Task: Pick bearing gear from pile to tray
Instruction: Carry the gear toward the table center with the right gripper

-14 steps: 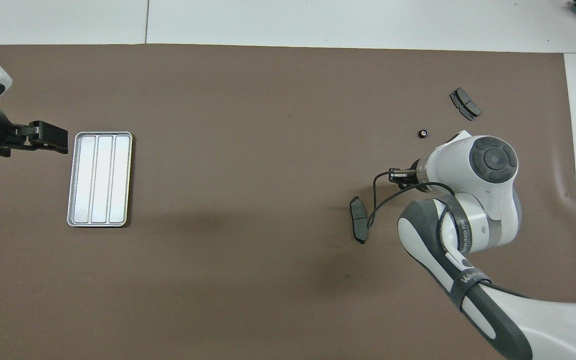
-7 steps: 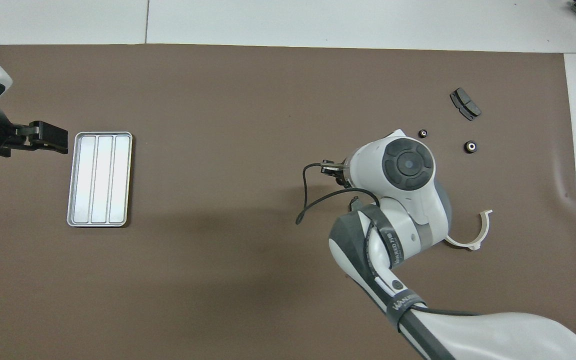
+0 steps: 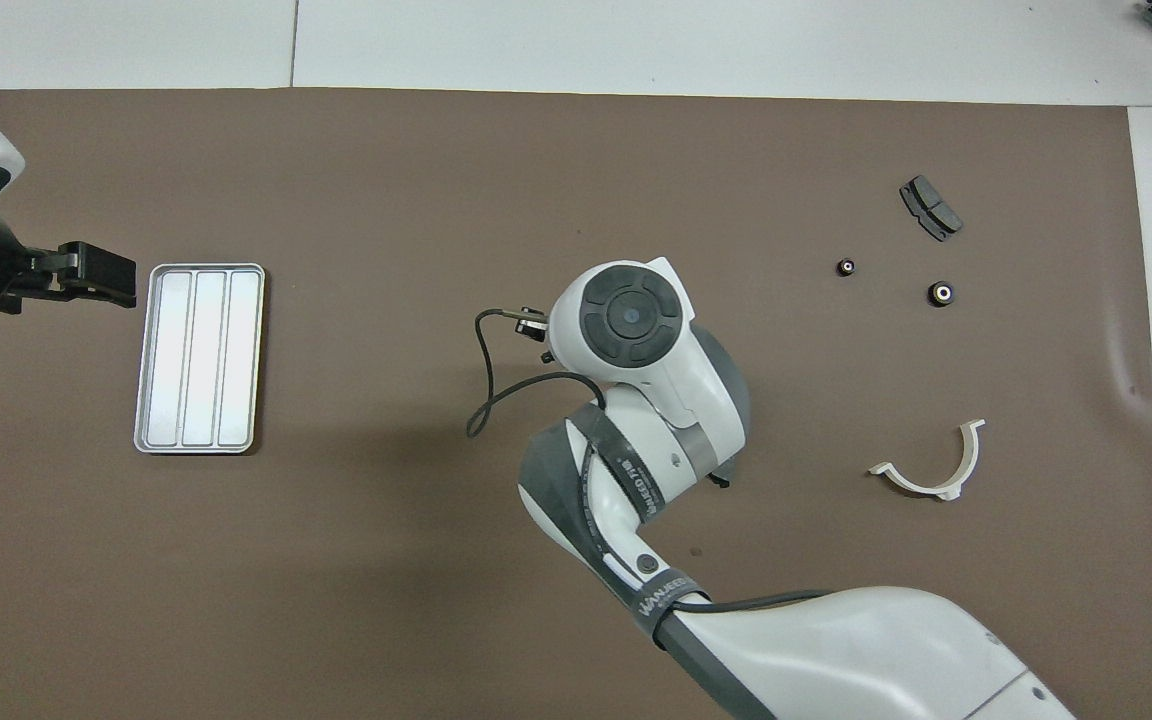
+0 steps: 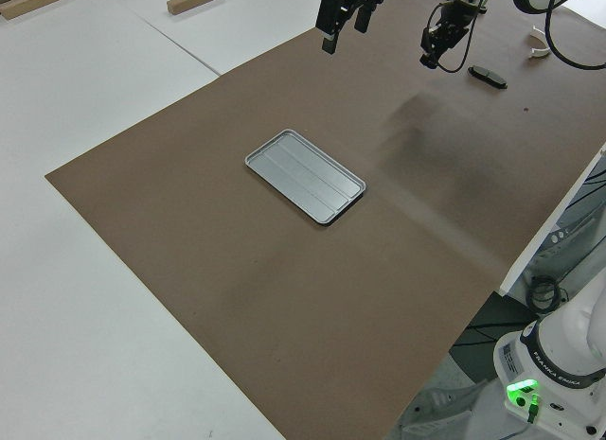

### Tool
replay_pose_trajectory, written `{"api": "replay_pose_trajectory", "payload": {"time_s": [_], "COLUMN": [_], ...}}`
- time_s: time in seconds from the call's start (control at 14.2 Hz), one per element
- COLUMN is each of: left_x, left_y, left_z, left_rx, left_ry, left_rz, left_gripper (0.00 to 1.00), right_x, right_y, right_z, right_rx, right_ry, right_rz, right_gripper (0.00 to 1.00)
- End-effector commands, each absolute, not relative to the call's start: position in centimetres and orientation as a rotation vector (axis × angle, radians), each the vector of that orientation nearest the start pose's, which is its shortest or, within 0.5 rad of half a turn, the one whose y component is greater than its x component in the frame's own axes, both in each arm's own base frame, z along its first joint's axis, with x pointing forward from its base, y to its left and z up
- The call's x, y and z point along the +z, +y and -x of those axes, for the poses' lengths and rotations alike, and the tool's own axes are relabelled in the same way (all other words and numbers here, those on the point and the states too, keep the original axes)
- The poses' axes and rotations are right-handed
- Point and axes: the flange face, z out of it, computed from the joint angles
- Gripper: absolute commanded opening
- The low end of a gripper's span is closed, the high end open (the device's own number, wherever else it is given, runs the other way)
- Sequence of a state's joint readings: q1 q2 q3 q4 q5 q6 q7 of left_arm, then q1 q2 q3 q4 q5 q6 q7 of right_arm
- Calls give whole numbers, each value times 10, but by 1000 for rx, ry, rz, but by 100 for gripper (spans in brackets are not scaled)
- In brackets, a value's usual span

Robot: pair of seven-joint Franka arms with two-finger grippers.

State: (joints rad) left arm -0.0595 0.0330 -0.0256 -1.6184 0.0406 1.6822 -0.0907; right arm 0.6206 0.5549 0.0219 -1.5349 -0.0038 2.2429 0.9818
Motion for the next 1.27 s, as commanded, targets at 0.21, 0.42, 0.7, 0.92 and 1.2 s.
{"api": "replay_pose_trajectory", "payload": {"time_s": [0.21, 0.42, 0.7, 0.92, 1.2], "left_x": [594, 594, 595, 595, 595], "left_y": [-42, -45, -47, -45, -44], "left_z": [-563, -563, -563, -563, -563], "left_rx": [-75, -76, -80, -78, -80], "left_ry": [-3, 4, 9, 8, 1], "left_rz": [3094, 3095, 3095, 3096, 3096], "left_gripper": [100, 100, 100, 100, 100], "right_x": [334, 313, 304, 308, 326], "right_y": [486, 504, 520, 518, 495], "right_z": [-579, -562, -548, -548, -559], "right_rx": [-160, -139, -179, -185, -200], "right_ry": [573, 533, 479, 475, 500], "right_rz": [2931, 2960, 2981, 2994, 2992], "right_gripper": [0, 0, 2, 100, 100]}}
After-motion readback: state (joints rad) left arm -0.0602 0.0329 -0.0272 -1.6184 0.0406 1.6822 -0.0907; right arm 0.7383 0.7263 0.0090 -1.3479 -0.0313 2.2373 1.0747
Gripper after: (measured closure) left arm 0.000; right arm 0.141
